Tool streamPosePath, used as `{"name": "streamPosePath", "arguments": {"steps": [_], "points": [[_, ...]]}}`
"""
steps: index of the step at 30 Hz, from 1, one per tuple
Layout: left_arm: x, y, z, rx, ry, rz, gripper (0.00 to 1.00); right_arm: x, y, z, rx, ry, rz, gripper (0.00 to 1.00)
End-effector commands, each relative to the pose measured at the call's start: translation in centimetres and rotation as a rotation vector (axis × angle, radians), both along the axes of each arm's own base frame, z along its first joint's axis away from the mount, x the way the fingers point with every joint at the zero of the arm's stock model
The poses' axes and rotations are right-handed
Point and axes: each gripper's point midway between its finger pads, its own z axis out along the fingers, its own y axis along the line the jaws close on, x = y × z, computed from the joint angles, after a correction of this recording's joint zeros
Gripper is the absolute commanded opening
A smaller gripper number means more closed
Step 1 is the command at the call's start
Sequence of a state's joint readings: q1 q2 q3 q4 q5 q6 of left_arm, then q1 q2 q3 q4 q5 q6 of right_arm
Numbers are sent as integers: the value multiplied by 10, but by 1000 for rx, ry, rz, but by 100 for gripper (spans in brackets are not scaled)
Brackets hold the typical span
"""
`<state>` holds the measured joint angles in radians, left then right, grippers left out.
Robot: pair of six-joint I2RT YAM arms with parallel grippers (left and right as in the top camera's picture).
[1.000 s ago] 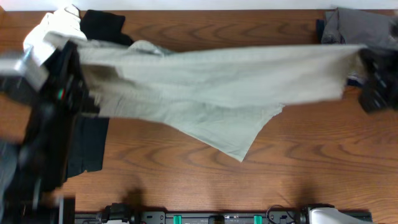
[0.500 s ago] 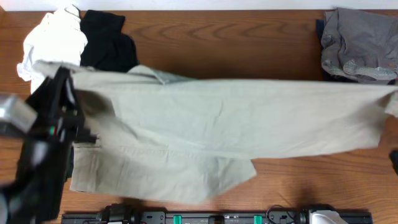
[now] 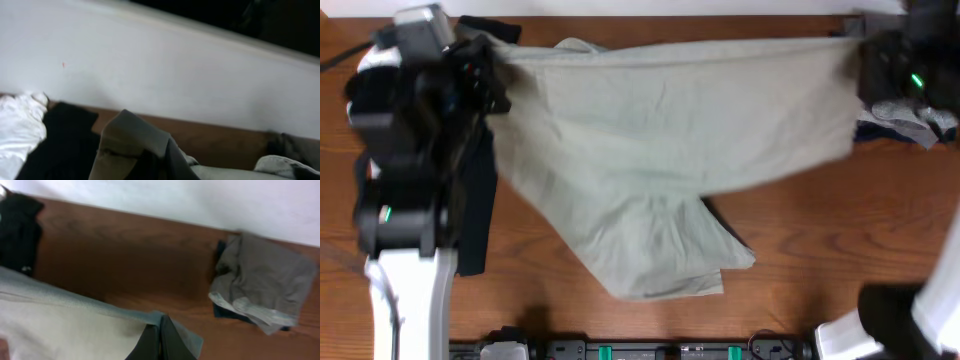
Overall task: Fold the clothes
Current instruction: 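Lift the shorts with both grippers and stretch them apart, then lay the shorts flat on the table and release both grippers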
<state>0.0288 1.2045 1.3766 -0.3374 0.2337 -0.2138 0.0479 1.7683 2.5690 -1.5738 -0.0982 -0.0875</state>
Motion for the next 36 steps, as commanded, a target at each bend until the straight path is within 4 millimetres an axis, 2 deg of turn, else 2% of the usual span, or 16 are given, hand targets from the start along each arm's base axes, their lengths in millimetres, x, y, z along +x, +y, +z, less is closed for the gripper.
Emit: {"name": "streamPosePath", "arguments": {"steps": [1,7,9,12,17,20,22,25,26,27,28,29,30,32,34,36], "points": [[34,7,-21,-5,30,36,6,43,-5,-32,-12,51,-14,1],[100,-3,-74,-12,68,14,6,131,-3,-98,-11,81,-14,1],[119,-9,-93,-11,72,1,6,154,-2,-118,-11,82,-14,1],[147,-21,-125,-10,76,-21,6,189,-1,-159,-11,94,-15,1],[183,-41,-172,-10,56,-53,6,232,0,-221,0,106,-28,1],[198,-50,-195,-10,33,-67,6,253,1,-252,20,101,-49,1],[205,-53,-206,-11,18,-70,6,265,0,-272,34,96,-65,1],[212,-51,-214,-9,-1,-61,6,277,-2,-289,55,80,-88,2],[213,-50,-214,-7,-10,-56,8,281,-2,-292,57,71,-90,6],[214,-50,-212,-7,-21,-52,17,284,-2,-290,59,56,-91,19],[215,-49,-210,-7,-32,-51,40,287,-2,-289,59,43,-90,30],[216,-48,-205,-4,-51,-44,78,289,-2,-286,60,28,-90,47],[217,-47,-200,-2,-69,-36,98,291,-3,-279,62,8,-90,71],[218,-44,-190,-3,-94,-28,98,292,-6,-264,67,-17,-96,92],[217,-39,-185,-2,-76,-21,98,286,-9,-250,76,-18,-108,99],[211,-33,-179,1,-24,-14,98,274,-13,-233,82,-4,-122,99]]}}
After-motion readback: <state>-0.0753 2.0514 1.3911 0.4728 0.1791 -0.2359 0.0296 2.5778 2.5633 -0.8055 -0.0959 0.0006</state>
